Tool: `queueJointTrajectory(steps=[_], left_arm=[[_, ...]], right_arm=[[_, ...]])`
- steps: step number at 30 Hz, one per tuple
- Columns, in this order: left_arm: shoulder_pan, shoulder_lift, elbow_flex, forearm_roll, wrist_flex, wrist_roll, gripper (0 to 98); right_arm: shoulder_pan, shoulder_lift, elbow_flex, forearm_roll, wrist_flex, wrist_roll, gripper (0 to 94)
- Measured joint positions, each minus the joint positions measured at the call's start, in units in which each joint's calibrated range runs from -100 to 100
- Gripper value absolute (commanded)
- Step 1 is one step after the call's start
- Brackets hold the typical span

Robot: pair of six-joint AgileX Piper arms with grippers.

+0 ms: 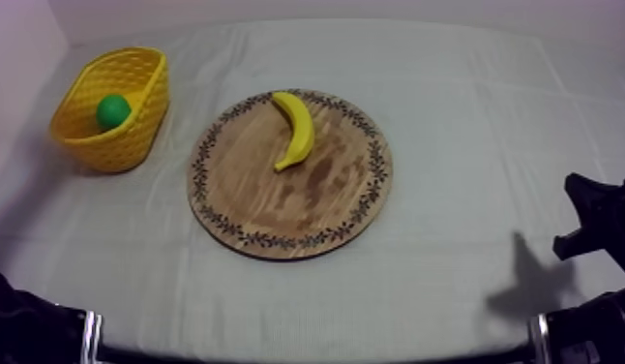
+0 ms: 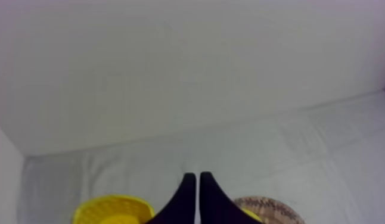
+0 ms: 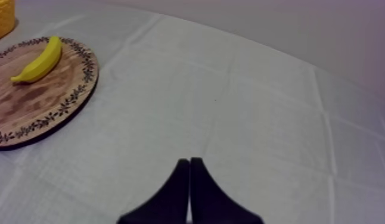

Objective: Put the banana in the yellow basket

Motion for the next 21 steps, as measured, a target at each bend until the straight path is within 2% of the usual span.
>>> queueJointTrajectory(steps=[9,21], left_arm=[[3.6,7.5,-0.4,-0.56,2.2,5.6,0.0],[6.7,19.2,-2.4,0.13,1.7,11.5,0.0]], right_arm=[[0.0,0.0,0.0,0.0,0.0,0.0,0.3],[0.0,0.0,0.0,0.0,0.1,0.0,0.3]])
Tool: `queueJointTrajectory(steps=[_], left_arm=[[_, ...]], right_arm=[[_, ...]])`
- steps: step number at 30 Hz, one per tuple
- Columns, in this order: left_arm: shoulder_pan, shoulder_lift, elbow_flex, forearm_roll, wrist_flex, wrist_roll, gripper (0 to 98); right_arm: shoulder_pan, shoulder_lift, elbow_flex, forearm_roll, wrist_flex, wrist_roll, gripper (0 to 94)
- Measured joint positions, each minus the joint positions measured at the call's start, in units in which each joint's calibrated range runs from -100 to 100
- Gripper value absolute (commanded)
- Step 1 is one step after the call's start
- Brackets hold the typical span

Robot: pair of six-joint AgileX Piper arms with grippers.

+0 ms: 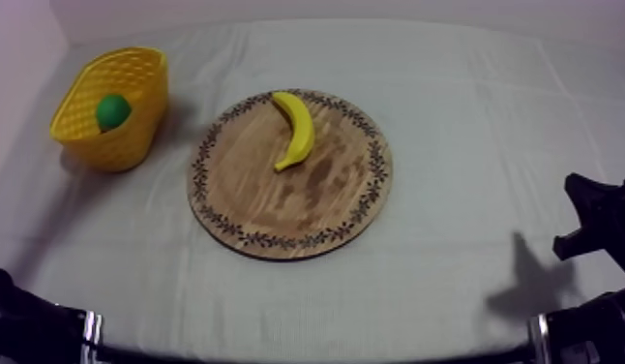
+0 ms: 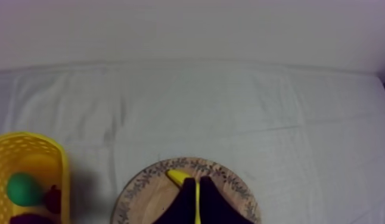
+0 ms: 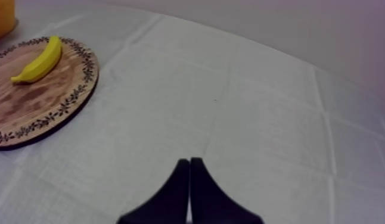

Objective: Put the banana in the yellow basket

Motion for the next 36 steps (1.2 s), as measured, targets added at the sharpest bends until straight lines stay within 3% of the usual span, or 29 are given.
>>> queueJointTrajectory(steps=[11,25,27,33,36], left_arm=[[1.6,12.2,-1.0,-0.66,-2.2,3.1,0.0],[2.2,16.6,-0.9,0.09,-6.5,1.6,3.3],[2.2,16.8,-1.0,0.09,-7.3,0.8,7.9],[1.9,17.1,-1.0,-0.04,-8.4,1.2,47.4],[1.7,17.2,-1.0,0.28,-8.4,1.2,59.9]], right_arm=[[0.0,0.0,0.0,0.0,-0.1,0.0,0.3],[0.0,0.0,0.0,0.0,-0.1,0.0,0.3],[0.0,0.0,0.0,0.0,-0.1,0.0,0.3],[0.0,0.0,0.0,0.0,-0.1,0.0,0.3],[0.0,0.0,0.0,0.0,-0.1,0.0,0.3]])
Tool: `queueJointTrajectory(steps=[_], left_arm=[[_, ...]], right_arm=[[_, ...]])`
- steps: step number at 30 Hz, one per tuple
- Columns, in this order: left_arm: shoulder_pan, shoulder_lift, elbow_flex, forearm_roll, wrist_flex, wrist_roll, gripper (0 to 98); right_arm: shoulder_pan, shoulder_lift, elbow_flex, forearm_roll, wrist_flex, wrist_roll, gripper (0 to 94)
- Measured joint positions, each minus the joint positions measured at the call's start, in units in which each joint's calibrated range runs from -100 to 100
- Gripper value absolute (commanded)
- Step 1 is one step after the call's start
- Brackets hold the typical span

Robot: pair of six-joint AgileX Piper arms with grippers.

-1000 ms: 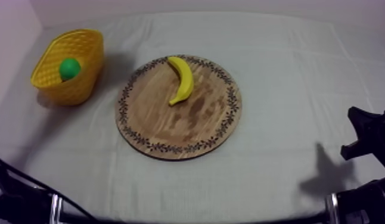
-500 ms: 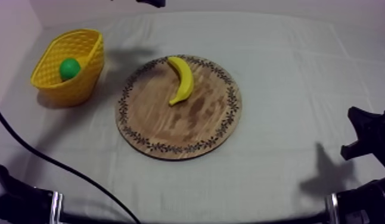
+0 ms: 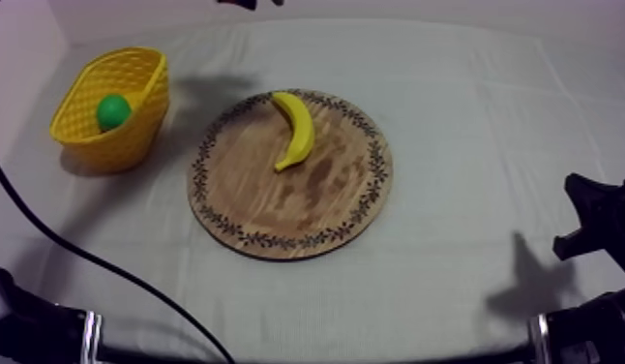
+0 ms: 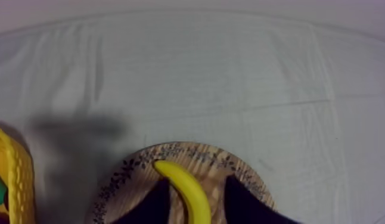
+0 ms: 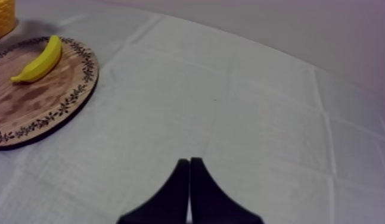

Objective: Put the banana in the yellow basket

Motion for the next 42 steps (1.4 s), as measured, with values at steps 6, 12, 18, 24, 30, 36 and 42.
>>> queueJointTrajectory(steps=[6,12,18,24,30,36,42], left_arm=[[-0.3,0.4,0.1,1.15,1.8,0.2,71.9],[-0.1,0.7,2.2,2.70,3.3,-0.4,75.2],[0.6,1.2,6.2,3.40,2.9,-0.7,74.5],[1.4,3.2,11.7,3.91,0.3,-0.2,74.2],[2.1,7.1,13.3,4.73,-0.7,1.3,74.5],[2.0,11.0,10.5,5.76,-1.2,4.0,74.2],[2.0,14.6,7.7,6.59,-0.8,6.1,74.0]], right_arm=[[0.0,0.0,0.0,0.0,0.0,0.0,0.3],[0.0,0.0,0.0,0.0,0.0,0.0,0.3],[0.0,0.0,0.0,0.0,0.0,0.0,0.3],[0.0,0.0,0.0,0.0,0.0,0.0,0.3],[0.0,0.0,0.0,0.0,0.0,0.0,0.3],[0.0,0.0,0.0,0.0,0.0,0.0,0.3],[0.0,0.0,0.0,0.0,0.0,0.0,0.3]])
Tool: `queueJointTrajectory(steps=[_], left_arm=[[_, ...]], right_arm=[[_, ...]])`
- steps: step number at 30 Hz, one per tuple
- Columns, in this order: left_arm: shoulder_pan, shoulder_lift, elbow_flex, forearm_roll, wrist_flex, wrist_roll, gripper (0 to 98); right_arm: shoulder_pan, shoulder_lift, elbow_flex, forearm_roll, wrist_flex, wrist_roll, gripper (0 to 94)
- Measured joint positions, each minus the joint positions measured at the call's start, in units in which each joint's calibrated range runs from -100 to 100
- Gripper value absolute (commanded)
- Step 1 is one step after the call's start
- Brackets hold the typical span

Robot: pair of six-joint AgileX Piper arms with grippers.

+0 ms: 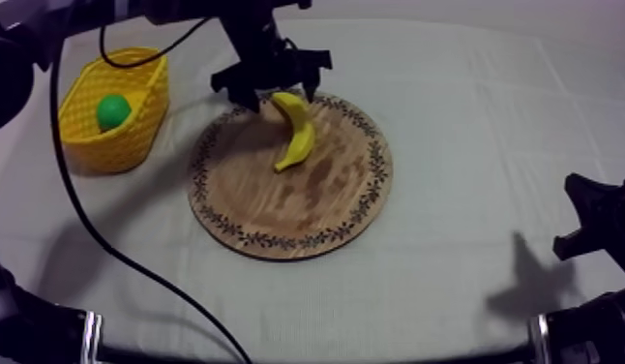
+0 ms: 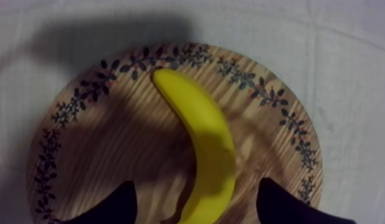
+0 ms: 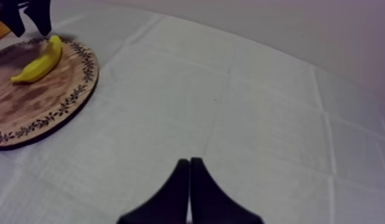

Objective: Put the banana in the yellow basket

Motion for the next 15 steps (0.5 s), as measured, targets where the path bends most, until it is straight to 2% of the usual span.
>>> queueJointTrajectory(steps=[15], left_arm=[[1.0,9.4,-6.4,0.01,-0.1,1.9,73.2]], right_arm=[[0.0,0.0,0.0,0.0,0.1,0.0,0.3]])
